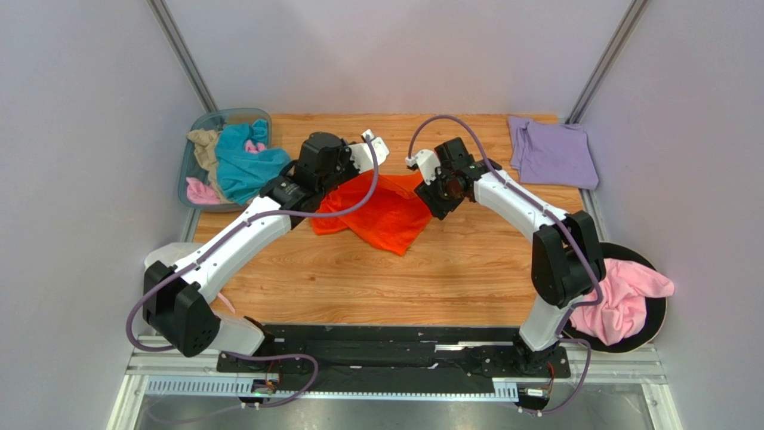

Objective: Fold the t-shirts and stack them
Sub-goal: Flatten the tshirt out

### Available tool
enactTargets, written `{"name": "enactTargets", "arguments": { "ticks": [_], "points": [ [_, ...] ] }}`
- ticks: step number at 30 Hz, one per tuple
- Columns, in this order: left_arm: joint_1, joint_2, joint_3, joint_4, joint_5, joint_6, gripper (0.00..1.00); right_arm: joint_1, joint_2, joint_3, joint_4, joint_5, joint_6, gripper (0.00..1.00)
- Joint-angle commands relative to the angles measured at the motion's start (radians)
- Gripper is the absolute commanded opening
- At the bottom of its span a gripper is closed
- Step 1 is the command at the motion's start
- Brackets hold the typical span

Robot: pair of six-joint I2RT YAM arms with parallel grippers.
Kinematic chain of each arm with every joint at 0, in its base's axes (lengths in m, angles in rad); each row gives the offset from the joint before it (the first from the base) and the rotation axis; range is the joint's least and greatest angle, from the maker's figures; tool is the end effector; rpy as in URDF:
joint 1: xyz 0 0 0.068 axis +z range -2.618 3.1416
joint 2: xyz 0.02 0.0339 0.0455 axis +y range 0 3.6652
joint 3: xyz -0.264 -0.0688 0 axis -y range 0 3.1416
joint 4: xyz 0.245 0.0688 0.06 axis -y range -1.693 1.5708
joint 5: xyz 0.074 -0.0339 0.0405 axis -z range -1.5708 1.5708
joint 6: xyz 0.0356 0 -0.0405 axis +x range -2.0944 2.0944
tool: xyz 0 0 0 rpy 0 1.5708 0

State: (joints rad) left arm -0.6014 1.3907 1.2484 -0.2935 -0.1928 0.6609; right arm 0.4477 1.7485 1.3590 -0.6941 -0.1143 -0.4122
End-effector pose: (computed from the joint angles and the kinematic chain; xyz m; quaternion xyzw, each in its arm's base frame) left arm 0.2698 -0.1768 0.3519 0.4535 0.7082 0.0970 0.5324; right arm 0.3293 0.1627 0.2392 -0.4164 0.8750 0.0597 0.2398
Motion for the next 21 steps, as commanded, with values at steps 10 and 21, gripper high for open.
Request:
{"name": "enactTargets", "arguments": {
  "ticks": [10,21],
  "points": [
    [0.018,-0.045,0.023,0.040,0.012,0.048,0.00,0.000,0.163,0.078,0.111,0.087,-0.080,0.61],
    [0.029,-0.096,-0.009,0.030,0.009,0.059,0.00,-0.006,0.264,0.170,0.117,0.113,-0.114,0.61]
  ]
}}
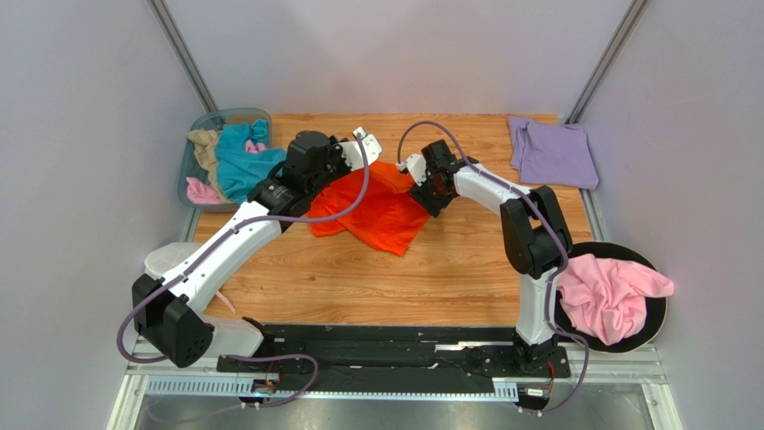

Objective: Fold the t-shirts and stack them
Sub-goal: Flatten the tshirt out

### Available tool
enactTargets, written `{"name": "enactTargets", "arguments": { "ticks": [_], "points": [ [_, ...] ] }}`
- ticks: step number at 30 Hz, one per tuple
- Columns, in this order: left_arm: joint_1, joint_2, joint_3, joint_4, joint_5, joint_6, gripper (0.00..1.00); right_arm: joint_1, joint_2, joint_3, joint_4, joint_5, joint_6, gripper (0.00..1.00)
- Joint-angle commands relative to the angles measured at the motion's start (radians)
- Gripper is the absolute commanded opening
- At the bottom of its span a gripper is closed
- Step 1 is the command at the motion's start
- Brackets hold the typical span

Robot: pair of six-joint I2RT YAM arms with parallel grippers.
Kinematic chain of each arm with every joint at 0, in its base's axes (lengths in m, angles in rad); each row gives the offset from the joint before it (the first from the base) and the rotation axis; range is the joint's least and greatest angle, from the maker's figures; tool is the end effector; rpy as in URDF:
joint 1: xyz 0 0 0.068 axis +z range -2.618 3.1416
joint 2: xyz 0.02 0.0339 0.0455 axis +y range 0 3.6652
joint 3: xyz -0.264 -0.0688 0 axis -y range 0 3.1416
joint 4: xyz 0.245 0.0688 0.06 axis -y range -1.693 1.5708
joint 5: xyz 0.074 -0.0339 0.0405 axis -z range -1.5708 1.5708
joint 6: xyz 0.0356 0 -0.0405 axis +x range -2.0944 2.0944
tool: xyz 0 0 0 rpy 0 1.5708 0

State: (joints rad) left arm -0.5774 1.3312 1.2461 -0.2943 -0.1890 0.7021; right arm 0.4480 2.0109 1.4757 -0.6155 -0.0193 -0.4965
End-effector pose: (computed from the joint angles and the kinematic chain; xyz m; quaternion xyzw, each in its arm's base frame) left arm 0.2615 -0.1624 0.3686 0.4495 0.6927 0.1128 0.5526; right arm 0.3769 0.1819 0.1789 -0.4467 0.8700 0.0044 0.2087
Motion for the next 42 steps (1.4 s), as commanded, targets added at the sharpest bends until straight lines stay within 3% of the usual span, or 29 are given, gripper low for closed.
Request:
{"name": "enactTargets", "arguments": {
  "ticks": [1,15,42],
  "points": [
    [0.005,-0.036,-0.008,0.026,0.005,0.016,0.00,-0.003,-0.001,0.052,0.039,0.018,-0.030,0.61],
    [0.005,-0.001,-0.031,0.037,0.023,-0.006,0.00,-0.005,-0.051,0.089,0.011,0.073,-0.054,0.61],
    [0.005,-0.023,-0.010,0.023,0.002,0.034,0.00,-0.009,0.054,0.189,0.005,-0.002,-0.030,0.61]
  ]
}}
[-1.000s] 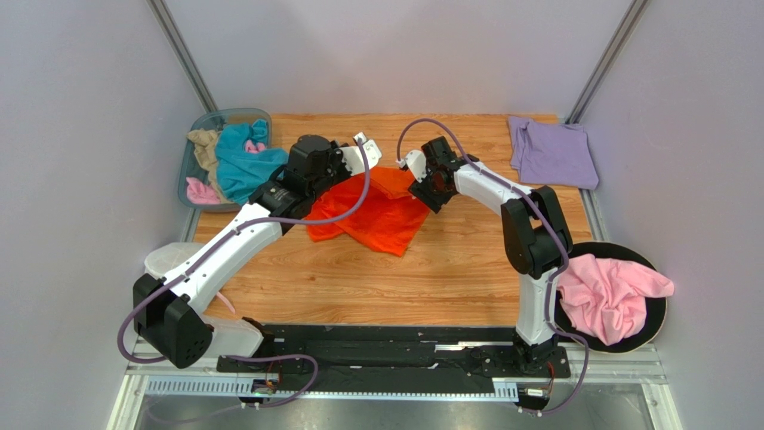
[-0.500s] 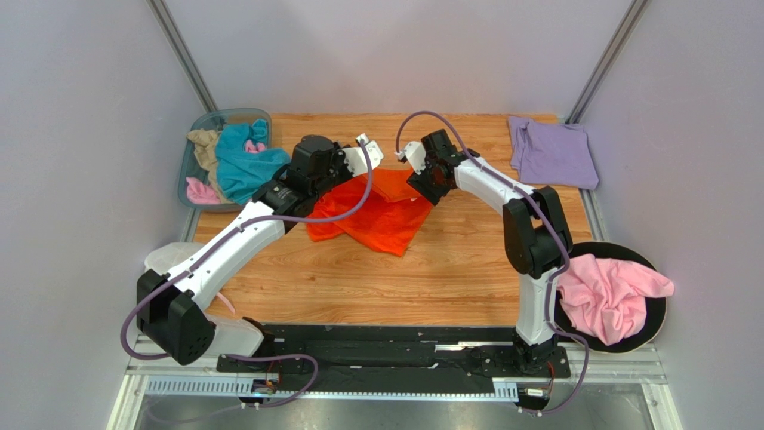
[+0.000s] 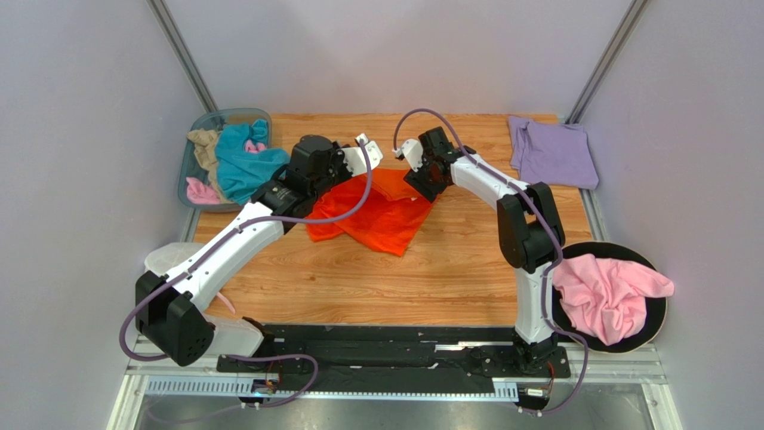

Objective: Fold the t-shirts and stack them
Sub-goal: Flatten the tshirt out

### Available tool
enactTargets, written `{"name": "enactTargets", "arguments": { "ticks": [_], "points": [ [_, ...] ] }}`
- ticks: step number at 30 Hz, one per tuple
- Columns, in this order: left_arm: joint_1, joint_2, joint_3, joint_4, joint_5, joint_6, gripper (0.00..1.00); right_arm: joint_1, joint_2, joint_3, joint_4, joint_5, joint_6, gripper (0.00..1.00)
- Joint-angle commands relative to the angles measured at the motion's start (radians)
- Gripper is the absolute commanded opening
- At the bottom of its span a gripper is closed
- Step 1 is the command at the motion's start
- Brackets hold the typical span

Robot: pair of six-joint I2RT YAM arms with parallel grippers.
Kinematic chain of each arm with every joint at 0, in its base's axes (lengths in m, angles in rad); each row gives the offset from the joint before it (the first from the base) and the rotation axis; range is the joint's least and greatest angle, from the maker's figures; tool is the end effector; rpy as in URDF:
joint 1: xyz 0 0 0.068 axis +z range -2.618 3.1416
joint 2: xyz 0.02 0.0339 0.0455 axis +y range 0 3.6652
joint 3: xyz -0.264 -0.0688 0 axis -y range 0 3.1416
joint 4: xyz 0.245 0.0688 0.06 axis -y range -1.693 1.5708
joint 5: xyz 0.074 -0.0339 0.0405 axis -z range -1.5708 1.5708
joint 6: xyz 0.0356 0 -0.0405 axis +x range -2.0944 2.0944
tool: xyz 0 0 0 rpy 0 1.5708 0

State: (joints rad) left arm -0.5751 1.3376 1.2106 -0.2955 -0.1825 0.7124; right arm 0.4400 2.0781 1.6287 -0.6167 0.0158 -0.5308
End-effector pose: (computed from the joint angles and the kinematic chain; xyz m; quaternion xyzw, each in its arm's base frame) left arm 0.2628 -0.1627 0.3541 0.4623 0.6985 0.1134 0.5343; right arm 0.4056 0.1903 0.1959 -0.4500 0.8574 -0.0190 0.2491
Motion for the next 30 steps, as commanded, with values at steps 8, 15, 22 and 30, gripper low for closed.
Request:
{"name": "enactTargets", "arguments": {
  "ticks": [8,15,22,30],
  "points": [
    [0.003,-0.040,0.041,0.015,-0.005,0.025,0.00,0.000,-0.015,0.022,0.012,-0.034,-0.001,0.61],
    [0.003,-0.067,0.052,-0.002,-0.006,0.033,0.00,0.002,0.014,0.049,0.011,-0.039,0.003,0.61],
    [0.003,-0.092,0.072,-0.031,-0.003,0.030,0.00,0.000,0.045,0.074,0.005,-0.037,0.003,0.60],
    [0.003,-0.106,0.072,-0.060,0.005,0.022,0.00,0.002,0.092,0.112,0.011,-0.024,0.002,0.58]
  ]
}}
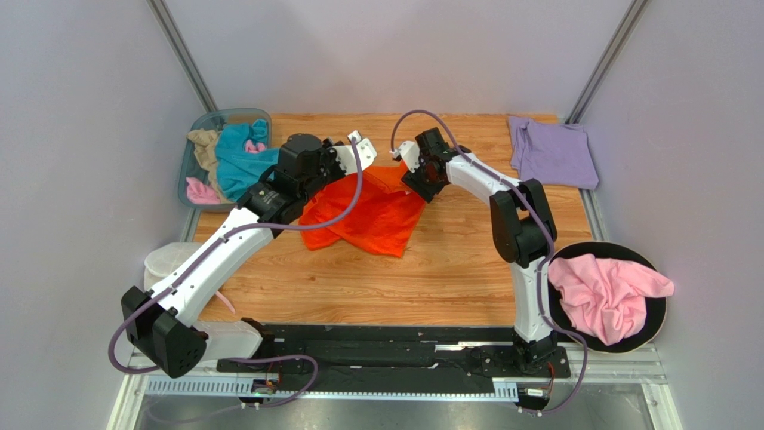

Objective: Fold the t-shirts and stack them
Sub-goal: Flatten the tshirt out

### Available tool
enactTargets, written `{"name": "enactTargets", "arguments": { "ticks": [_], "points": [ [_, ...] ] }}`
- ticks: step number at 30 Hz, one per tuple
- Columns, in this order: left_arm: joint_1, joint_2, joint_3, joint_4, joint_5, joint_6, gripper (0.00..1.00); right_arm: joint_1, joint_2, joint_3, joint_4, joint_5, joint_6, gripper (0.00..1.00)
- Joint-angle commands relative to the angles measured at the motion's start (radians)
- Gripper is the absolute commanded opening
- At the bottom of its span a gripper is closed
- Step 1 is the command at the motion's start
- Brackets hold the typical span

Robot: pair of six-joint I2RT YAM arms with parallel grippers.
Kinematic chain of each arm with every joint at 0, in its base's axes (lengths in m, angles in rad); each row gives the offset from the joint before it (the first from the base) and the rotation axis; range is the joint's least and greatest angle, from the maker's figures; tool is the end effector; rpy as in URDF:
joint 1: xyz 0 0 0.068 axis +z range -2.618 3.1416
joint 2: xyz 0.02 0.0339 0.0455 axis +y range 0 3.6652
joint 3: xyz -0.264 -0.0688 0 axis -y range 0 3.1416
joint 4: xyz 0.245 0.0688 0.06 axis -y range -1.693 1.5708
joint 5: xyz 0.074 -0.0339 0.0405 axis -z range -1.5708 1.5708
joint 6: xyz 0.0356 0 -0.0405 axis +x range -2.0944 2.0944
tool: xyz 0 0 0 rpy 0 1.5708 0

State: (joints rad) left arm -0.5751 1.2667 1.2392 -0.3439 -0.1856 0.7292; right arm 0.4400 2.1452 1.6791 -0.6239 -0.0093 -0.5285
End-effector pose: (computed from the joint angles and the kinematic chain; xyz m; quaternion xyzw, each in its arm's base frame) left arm 0.2461 -0.1517 0.3791 0.4573 0.6850 0.1195 0.5544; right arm 0.4160 0.1962 0.1815 -0.4531 0.8590 -0.0060 0.2381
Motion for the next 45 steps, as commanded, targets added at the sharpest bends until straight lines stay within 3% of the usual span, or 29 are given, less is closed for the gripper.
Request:
{"name": "enactTargets", "arguments": {
  "ticks": [1,20,30,33,36,40,45],
  "points": [
    [0.003,-0.035,0.042,-0.014,0.008,0.006,0.00,0.000,0.033,0.071,0.016,0.006,0.001,0.58],
    [0.003,-0.026,0.008,-0.007,0.014,-0.001,0.00,0.019,0.041,0.134,0.030,-0.089,0.051,0.55],
    [0.003,-0.009,-0.015,0.019,0.006,-0.010,0.00,0.043,-0.051,-0.044,0.265,-0.150,0.125,0.52],
    [0.003,-0.007,-0.015,0.019,0.009,-0.013,0.00,0.045,-0.051,-0.050,0.306,-0.130,0.148,0.44],
    [0.003,-0.006,-0.011,0.016,0.008,-0.017,0.00,0.052,-0.042,-0.038,0.323,-0.103,0.150,0.28],
    [0.003,-0.006,-0.009,0.005,0.015,-0.019,0.00,0.055,-0.034,-0.015,0.300,-0.074,0.144,0.00],
    [0.003,-0.015,-0.029,0.016,0.006,-0.020,0.00,0.052,-0.076,-0.021,0.265,-0.032,0.137,0.00]
  ]
}}
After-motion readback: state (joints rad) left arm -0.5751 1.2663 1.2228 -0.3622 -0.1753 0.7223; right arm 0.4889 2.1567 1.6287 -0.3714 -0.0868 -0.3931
